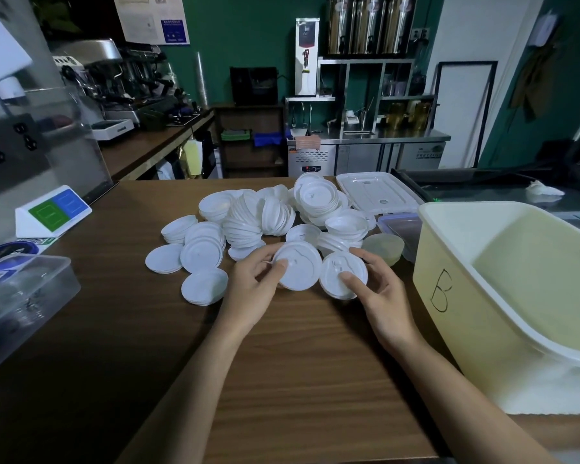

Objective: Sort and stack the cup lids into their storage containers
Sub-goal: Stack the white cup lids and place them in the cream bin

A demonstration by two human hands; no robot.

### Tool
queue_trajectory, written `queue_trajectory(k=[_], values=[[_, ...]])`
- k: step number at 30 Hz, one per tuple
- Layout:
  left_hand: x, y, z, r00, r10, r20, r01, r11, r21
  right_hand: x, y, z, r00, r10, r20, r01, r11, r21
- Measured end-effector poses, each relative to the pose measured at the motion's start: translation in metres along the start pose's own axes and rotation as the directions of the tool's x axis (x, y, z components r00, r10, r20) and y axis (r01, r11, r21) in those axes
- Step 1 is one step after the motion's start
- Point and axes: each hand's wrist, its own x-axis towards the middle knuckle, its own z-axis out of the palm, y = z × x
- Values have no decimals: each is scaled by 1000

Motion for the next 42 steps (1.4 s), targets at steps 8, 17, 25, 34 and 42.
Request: queue_trajectory(k=[8,17,25,34,42], values=[[-4,-3,12,995,-33,94,28,998,59,-6,-14,9,985,141,97,-153,981,122],[-11,-2,26,996,92,22,-94,990,109,-7,-18,6,977,123,175,-141,985,99],[-5,-11,23,990,-124,71,123,992,23,5,-23,18,967,153,206,-175,980,92],[-3,-14,20,1000,-26,9,24,989,147,4,-9,23,962,132,237,-160,982,102],[10,-37,5,999,16,42,-41,708,705,11,-6,22,995,102,-1,-102,995,5]])
